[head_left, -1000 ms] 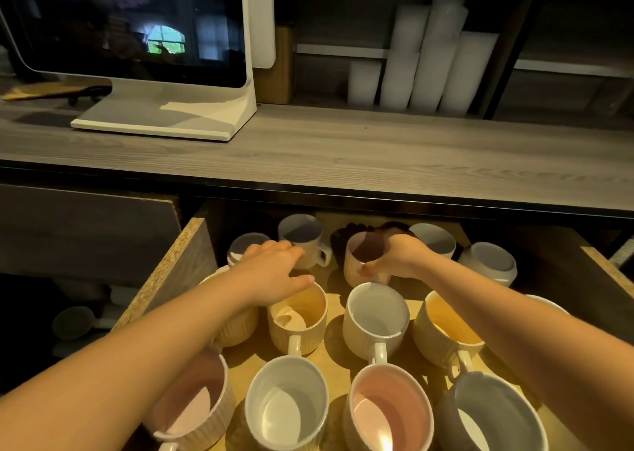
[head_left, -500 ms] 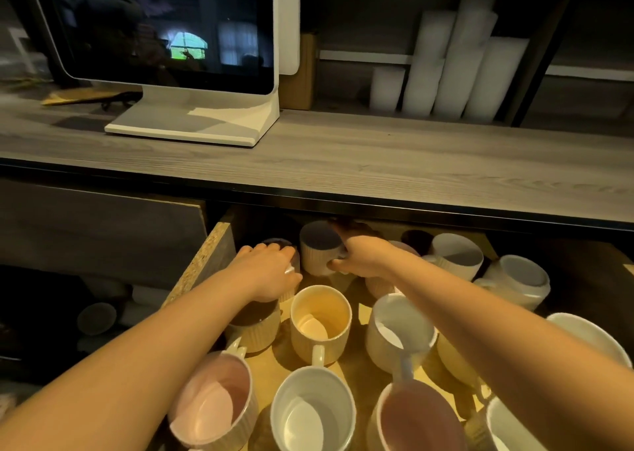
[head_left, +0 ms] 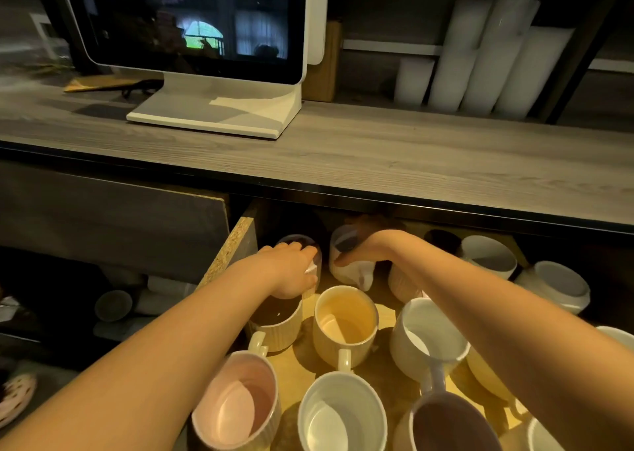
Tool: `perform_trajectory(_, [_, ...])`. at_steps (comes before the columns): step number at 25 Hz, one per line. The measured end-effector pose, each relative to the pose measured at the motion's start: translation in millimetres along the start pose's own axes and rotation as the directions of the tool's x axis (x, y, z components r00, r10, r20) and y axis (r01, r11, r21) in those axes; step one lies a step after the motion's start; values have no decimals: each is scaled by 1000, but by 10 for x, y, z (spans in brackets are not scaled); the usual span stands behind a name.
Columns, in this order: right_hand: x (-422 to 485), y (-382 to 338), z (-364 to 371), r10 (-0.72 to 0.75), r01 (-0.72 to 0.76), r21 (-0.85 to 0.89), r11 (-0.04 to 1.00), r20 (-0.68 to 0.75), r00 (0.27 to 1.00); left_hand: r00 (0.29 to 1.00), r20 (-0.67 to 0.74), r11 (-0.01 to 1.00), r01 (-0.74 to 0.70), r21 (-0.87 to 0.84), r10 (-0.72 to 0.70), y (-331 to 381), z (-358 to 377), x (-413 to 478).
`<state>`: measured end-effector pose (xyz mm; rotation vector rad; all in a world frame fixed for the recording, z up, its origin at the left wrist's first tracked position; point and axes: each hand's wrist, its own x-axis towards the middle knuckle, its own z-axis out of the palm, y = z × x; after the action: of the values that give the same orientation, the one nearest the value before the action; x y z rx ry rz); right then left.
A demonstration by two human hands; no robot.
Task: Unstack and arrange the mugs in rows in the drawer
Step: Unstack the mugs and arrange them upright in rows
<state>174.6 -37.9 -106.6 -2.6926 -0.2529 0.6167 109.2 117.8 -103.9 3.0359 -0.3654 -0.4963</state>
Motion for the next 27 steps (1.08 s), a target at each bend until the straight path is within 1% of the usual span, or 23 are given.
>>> perform_trajectory(3, [-127, -87, -26, 77, -75, 115, 990, -12, 997, 1000, -16, 1000, 4, 4, -4, 6, 6, 4])
perform_trajectory(4, [-144, -113, -18, 82, -78, 107, 991, -30, 996, 1000, -20, 1000, 3, 9, -3, 6, 9, 8])
perform_trajectory(6, [-169, -149, 20, 84, -81, 98, 992, -20, 996, 1000, -25, 1000, -1, 18, 1, 4, 14, 10])
perform_trajectory(8, [-198, -155, 66, 72, -72, 22, 997, 2, 997, 999, -37, 1000, -3, 17, 4, 1, 15, 10])
perform_trajectory(11, [-247, -137, 114, 30, -41, -140, 989, -77, 997, 992, -129, 1000, 13, 9, -12, -1, -4, 23])
perform_trajectory(13, [-258, -108, 122, 36, -61, -207, 976, -120, 992, 981, -185, 999, 53, -11, -54, 36, 3, 30])
perform_trajectory(14, [-272, -79, 123, 27, -57, -228, 972, -134, 991, 980, -187, 998, 69, -9, -69, 65, 9, 38])
perform_trajectory(18, [-486, 34, 88, -116, 14, -340, 940, -281, 953, 991, -101, 992, 96, 81, -87, 134, -96, 120])
perform_trajectory(22, [-767, 181, 29, -225, 72, -441, 894, -305, 925, 989, 0, 974, 147, 174, -149, 155, -170, 202])
perform_trajectory(24, [-866, 242, 12, -229, 69, -452, 889, -310, 923, 983, -9, 965, 182, 190, -183, 156, -165, 218])
perform_trajectory(27, [-977, 332, 18, -222, 63, -459, 886, -300, 928, 987, -59, 978, 155, 138, -148, 117, -194, 193])
